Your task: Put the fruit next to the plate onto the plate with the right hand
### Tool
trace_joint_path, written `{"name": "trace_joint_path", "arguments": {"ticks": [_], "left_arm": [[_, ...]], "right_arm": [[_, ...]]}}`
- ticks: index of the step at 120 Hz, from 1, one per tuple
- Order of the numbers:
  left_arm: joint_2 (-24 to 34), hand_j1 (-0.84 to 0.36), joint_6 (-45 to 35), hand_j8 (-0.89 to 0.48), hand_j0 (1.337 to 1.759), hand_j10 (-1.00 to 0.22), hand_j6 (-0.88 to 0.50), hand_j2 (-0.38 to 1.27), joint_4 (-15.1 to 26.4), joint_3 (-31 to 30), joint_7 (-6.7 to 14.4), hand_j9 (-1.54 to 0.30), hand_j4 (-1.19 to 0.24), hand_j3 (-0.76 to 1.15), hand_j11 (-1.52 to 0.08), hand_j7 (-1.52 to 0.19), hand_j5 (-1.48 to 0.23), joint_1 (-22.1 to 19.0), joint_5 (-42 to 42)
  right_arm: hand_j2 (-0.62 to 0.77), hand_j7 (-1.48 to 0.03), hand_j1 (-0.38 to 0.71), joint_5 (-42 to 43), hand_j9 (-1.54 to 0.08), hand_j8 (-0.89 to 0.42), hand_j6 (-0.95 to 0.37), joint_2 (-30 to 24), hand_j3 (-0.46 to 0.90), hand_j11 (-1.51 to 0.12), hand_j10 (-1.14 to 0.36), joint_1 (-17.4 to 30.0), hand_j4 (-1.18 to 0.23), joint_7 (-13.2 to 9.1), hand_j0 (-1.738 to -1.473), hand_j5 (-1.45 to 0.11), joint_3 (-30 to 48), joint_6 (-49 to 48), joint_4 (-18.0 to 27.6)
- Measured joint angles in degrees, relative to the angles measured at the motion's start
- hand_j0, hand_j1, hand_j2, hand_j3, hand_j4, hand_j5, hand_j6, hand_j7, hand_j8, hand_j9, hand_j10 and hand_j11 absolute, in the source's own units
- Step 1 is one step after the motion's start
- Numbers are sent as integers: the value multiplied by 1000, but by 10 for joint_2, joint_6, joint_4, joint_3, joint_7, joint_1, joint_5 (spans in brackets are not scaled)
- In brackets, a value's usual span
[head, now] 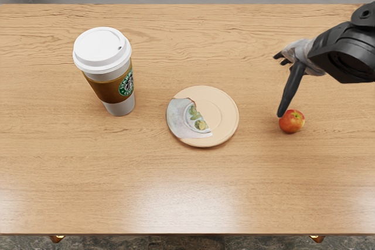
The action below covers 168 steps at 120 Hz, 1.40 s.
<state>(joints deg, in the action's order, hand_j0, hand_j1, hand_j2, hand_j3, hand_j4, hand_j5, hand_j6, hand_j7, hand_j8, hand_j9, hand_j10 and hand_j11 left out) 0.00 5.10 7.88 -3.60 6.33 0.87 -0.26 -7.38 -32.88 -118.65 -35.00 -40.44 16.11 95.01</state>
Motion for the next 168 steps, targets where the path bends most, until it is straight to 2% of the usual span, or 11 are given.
{"name": "trace_joint_path", "arguments": {"ticks": [14,36,58,80,106,131,168], "left_arm": [[0,335,0,-12,1658,-12,-12,2,0,0,0,-15,-12,0,-15,-15,-15,0,0],[0,335,0,-12,1658,-12,-12,2,0,0,0,-15,-12,0,-15,-15,-15,0,0],[0,335,0,-12,1658,-12,-12,2,0,0,0,-15,-12,0,-15,-15,-15,0,0],[0,335,0,-12,1658,-12,-12,2,0,0,0,-15,-12,0,-15,-15,-15,0,0],[0,335,0,-12,1658,-12,-12,2,0,0,0,-15,-12,0,-15,-15,-15,0,0],[0,335,0,-12,1658,-12,-12,2,0,0,0,-15,-12,0,-15,-15,-15,0,0],[0,335,0,-12,1658,-12,-12,2,0,0,0,-15,-12,0,-15,-15,-15,0,0]], "right_arm": [[0,0,-349,-6,0,-1,-1,33,0,0,-1,13,-1,0,-1658,0,-27,70,34],[-3,-20,-331,16,-20,-16,-16,56,0,-20,-16,59,-16,0,-1658,-20,-45,146,46],[-15,-102,-255,55,-102,-79,-79,58,0,-102,-79,126,-79,0,-1658,-102,-47,182,22],[-21,-141,-219,62,-142,-110,-110,66,0,-141,-109,148,-109,0,-1658,-142,-42,188,12],[-23,-154,-207,65,-154,-120,-120,74,0,-154,-119,159,-119,0,-1658,-154,-24,189,-27],[-27,-181,-183,111,-181,-140,-140,81,0,-181,-139,236,-140,0,-1658,-181,5,189,-78],[-42,-279,-92,119,-279,-216,-216,81,0,-279,-215,253,-215,0,-1658,-280,14,189,-94]]}}
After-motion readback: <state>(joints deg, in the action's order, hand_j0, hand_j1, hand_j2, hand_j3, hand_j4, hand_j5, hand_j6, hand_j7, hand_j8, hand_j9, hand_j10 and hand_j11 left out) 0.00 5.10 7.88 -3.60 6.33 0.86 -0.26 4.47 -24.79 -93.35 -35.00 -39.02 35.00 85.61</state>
